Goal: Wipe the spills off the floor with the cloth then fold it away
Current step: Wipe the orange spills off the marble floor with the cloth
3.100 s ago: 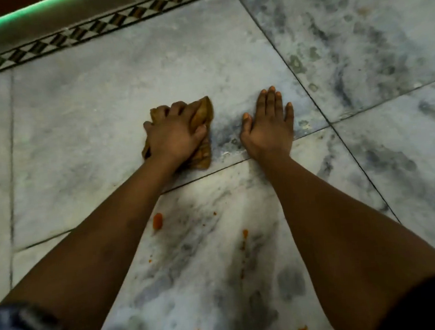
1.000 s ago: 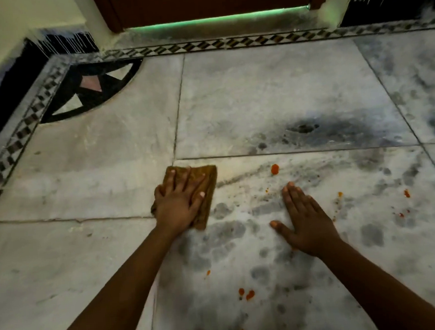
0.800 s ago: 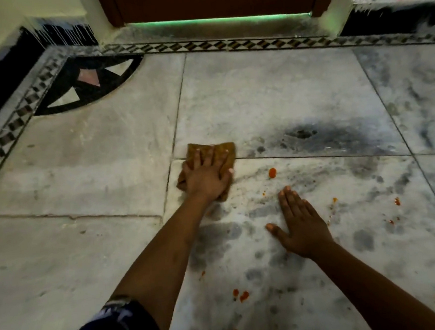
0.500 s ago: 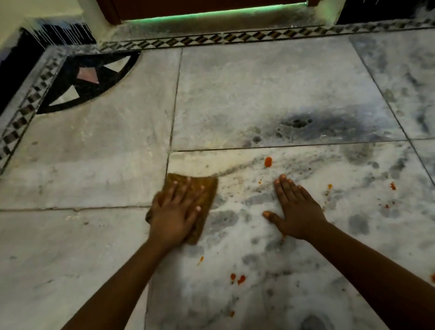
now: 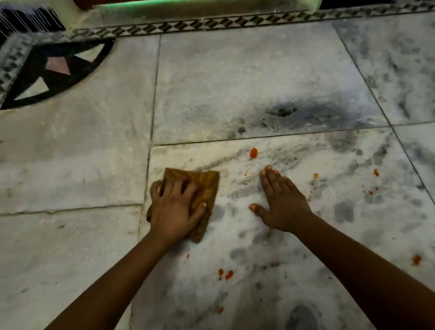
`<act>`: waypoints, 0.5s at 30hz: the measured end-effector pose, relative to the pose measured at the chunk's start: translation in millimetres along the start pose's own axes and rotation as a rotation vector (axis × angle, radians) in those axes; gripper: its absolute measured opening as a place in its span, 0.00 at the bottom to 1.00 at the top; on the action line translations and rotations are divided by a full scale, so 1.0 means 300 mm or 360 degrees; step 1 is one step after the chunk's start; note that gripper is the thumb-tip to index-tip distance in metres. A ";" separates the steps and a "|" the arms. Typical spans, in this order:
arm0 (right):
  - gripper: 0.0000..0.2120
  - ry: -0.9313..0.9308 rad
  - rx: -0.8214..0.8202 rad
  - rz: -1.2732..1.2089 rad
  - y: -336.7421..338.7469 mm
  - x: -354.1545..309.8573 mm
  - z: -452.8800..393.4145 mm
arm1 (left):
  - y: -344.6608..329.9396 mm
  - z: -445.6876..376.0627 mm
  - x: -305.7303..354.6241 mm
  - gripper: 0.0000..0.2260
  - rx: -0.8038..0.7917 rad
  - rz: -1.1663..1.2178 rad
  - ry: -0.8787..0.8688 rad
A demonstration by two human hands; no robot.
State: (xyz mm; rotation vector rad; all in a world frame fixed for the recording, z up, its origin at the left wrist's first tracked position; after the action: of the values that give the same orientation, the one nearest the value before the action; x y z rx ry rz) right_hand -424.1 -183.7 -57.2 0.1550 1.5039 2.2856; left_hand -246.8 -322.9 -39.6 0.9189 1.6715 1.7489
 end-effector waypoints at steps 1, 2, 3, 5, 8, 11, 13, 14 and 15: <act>0.54 0.0005 0.0013 -0.0011 -0.005 0.000 0.000 | -0.010 -0.024 -0.010 0.23 0.0015 0.0020 0.0031; 0.53 0.0005 0.0031 -0.0033 -0.007 0.004 -0.003 | -0.024 -0.068 -0.007 0.24 0.0013 0.0049 0.0068; 0.52 0.0004 0.0055 -0.0042 -0.009 0.003 -0.005 | -0.032 -0.123 -0.002 0.26 0.0008 0.0073 0.0127; 0.51 0.0019 0.0082 -0.0059 -0.011 0.002 -0.006 | -0.050 -0.266 -0.001 0.26 -0.0035 0.0083 0.0283; 0.51 0.0007 0.0077 -0.0069 -0.014 0.000 -0.005 | -0.061 -0.467 0.015 0.25 -0.0192 0.0020 0.0416; 0.53 0.0009 0.0105 -0.0113 -0.012 0.001 0.001 | -0.069 -0.466 0.134 0.25 -0.0258 -0.0051 0.0232; 0.51 0.0002 0.0166 -0.0112 -0.016 0.008 0.017 | -0.070 -0.340 0.206 0.25 -0.0199 -0.0081 -0.0010; 0.47 -0.0028 0.0225 -0.0133 -0.009 0.017 0.030 | -0.070 -0.267 0.222 0.26 -0.0154 -0.0045 -0.0116; 0.45 -0.0063 0.0268 -0.0156 -0.013 0.034 0.043 | -0.067 -0.201 0.228 0.26 -0.0126 -0.0001 -0.0200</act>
State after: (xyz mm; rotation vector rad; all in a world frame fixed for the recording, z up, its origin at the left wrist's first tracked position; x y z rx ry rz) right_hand -428.6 -167.3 -56.5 0.1686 1.6456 2.0677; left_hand -337.7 -305.4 -52.3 0.9712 1.5120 1.7079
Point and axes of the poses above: each hand's wrist, its own z-axis away from the middle knuckle, its own y-axis out of the back of the hand, x = y × z, the point moved 6 cm from there along -z, towards the middle knuckle, and after that the axes turned 4 degrees about y, right-handed, at the moved point
